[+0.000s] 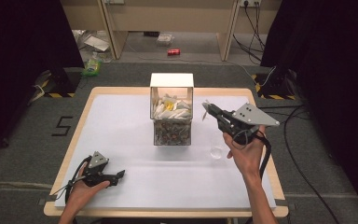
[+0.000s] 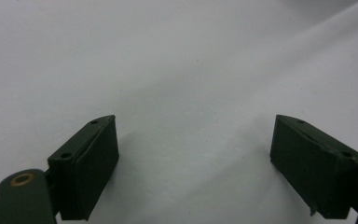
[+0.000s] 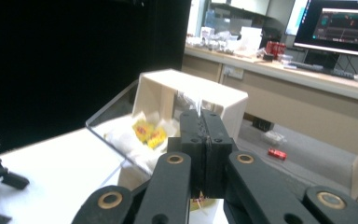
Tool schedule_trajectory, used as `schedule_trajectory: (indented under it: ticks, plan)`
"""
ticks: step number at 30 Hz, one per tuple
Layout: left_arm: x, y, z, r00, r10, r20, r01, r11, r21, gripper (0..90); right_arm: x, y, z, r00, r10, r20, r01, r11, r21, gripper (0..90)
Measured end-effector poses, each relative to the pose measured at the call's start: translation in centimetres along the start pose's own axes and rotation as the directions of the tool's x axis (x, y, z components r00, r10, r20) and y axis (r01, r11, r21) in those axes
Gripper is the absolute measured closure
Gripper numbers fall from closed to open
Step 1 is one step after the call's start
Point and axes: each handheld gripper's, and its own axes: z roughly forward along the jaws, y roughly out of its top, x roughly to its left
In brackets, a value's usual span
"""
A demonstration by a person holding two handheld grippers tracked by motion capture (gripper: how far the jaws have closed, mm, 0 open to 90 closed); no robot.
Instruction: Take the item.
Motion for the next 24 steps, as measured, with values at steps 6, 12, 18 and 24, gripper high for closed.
schedule_trajectory:
  ticks: [6,12,18,24]
  plan:
    - [0.0,0.0,0.0,1.0000,0.000,-0.001,0.000,1.0000,0.001,14.6,-0.4,-2.1,-0.5,1.0000,0.008,0.005,-0.009,0.998,0.055,89.9]
    - [0.0,0.0,0.0,1.0000,-0.001,-0.001,0.001,1.0000,0.001,14.6,-1.0,-3.7,-1.6,0.9994,0.025,0.025,-0.027,0.996,0.084,89.9]
    - [0.0,0.0,0.0,1.0000,0.003,-0.002,-0.003,1.0000,0.003,14.6,-1.4,-5.3,-2.0,0.9984,0.040,0.039,-0.045,0.991,0.124,89.9]
    - [0.0,0.0,0.0,1.0000,0.000,-0.002,0.000,1.0000,0.001,14.5,-2.1,-7.1,-2.5,0.9961,0.061,0.064,-0.071,0.985,0.160,89.9]
